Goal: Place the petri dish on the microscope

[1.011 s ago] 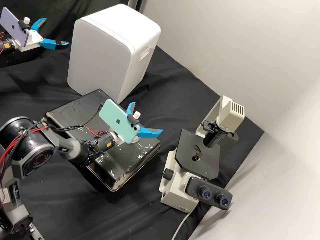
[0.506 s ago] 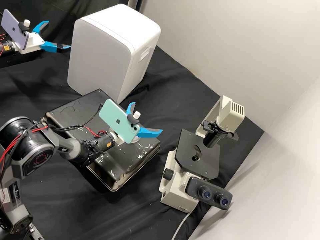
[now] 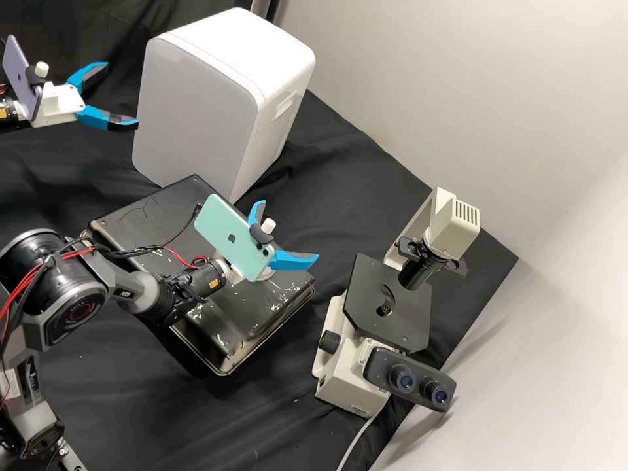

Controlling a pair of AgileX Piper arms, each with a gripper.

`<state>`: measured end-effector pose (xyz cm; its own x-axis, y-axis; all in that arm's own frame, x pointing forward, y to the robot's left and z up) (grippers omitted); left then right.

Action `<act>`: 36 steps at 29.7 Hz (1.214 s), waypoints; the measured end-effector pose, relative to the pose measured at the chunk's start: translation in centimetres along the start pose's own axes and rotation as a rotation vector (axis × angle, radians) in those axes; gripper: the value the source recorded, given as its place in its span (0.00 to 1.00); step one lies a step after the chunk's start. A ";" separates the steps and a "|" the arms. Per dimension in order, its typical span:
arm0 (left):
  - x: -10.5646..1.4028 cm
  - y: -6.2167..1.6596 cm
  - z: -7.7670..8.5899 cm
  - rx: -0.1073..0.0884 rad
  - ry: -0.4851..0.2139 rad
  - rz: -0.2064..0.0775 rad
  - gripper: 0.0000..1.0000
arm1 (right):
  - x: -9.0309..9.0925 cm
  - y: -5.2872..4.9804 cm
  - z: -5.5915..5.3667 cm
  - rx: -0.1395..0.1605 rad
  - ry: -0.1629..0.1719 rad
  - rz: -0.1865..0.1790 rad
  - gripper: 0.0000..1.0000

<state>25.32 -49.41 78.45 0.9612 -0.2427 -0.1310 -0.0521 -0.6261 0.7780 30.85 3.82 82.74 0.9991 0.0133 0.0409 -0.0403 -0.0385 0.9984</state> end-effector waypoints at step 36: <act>-9.1 -3.95 7.5 0.087 -0.429 -0.139 1.00 | 0.0 0.0 0.0 0.000 0.000 0.000 1.00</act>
<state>14.74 -50.30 71.96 0.7623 -0.4256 -0.4876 0.0295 -0.7298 0.6831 30.85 3.82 82.74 0.9991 0.0133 0.0409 -0.0403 -0.0385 0.9984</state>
